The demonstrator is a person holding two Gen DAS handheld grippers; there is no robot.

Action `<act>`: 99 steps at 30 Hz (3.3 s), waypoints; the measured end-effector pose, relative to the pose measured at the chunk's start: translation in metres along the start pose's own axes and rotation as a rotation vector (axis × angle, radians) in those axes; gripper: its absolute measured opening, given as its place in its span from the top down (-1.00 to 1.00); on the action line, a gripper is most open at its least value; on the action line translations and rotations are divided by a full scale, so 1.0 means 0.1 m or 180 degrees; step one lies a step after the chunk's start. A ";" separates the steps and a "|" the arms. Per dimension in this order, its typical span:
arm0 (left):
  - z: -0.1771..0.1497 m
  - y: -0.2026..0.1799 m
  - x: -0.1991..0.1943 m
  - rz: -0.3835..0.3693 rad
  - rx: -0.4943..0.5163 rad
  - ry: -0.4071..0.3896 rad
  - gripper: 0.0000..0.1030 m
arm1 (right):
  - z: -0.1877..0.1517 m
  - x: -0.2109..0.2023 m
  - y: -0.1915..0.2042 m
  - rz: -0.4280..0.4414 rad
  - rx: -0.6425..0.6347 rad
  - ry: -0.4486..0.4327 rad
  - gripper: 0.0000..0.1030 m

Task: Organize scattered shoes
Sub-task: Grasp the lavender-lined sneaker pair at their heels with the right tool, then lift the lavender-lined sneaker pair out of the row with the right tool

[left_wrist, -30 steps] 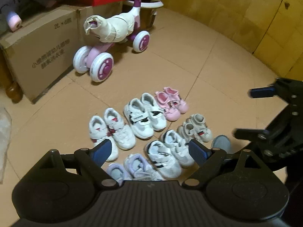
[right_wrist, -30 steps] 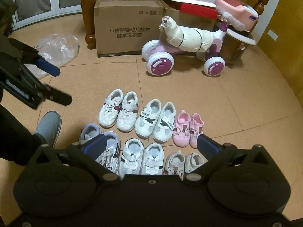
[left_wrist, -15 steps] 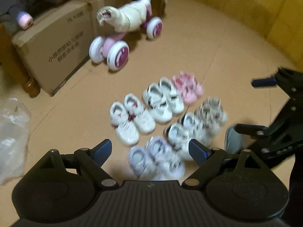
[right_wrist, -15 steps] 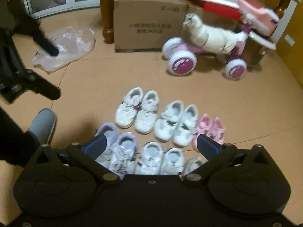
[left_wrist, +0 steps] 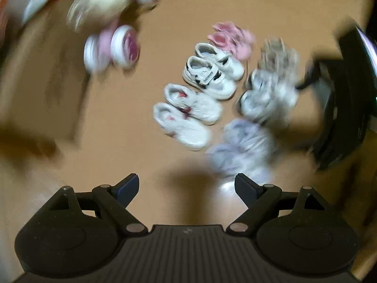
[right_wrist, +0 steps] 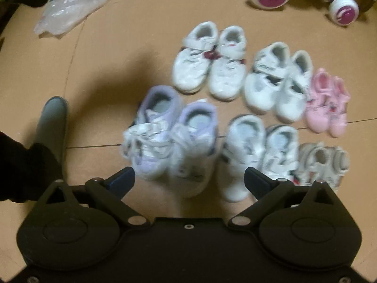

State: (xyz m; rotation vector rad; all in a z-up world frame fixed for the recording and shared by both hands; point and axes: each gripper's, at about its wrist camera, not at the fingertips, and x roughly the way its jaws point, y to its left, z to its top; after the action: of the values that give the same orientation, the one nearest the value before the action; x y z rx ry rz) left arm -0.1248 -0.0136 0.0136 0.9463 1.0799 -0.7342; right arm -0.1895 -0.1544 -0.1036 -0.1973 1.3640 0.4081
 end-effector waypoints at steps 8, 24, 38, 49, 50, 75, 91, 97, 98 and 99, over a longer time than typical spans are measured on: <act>0.03 0.01 0.02 -0.0009 0.0230 0.0055 -0.72 | -0.12 0.32 0.03 0.0045 0.0126 0.0113 -1.00; -0.32 -0.11 -0.08 -0.0359 -0.0005 0.0008 -0.72 | -0.09 -0.10 -0.26 -0.0297 0.0647 -0.0287 -0.95; -0.50 0.04 -0.21 0.0161 0.0148 0.0114 -0.72 | 0.05 0.16 0.14 -0.0036 0.0388 -0.0321 -0.12; -0.60 0.16 -0.35 0.0274 0.0016 0.0019 -0.72 | 0.40 0.57 0.05 0.0031 0.0793 -0.0269 -0.12; -0.61 0.18 -0.36 0.0283 0.0001 0.0003 -0.72 | 0.42 0.61 0.05 0.0018 0.0801 -0.0262 -0.12; -0.88 0.50 -0.33 0.0266 -0.0322 0.0072 -0.72 | 0.52 1.25 -0.02 -0.0148 0.1028 -0.0209 0.01; -0.91 0.57 -0.32 0.0268 -0.0332 0.0099 -0.72 | 0.62 1.41 0.17 -0.0430 0.0681 -0.0175 0.07; -0.82 0.60 -0.34 0.0286 -0.0325 0.0059 -0.72 | 0.54 1.30 0.02 -0.0124 0.0756 -0.0226 0.52; -0.81 0.61 -0.35 0.0291 -0.0325 0.0053 -0.72 | 0.52 1.28 0.02 -0.0085 0.0759 -0.0245 0.53; -0.79 0.62 -0.35 0.0296 -0.0331 0.0046 -0.72 | 0.51 1.26 0.02 -0.0061 0.0763 -0.0265 0.54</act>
State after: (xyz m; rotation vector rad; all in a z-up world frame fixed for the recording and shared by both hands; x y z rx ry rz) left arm -0.1134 0.0854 0.0495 0.9078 1.0693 -0.5902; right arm -0.1252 -0.1131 -0.2156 0.0044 1.3157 0.2313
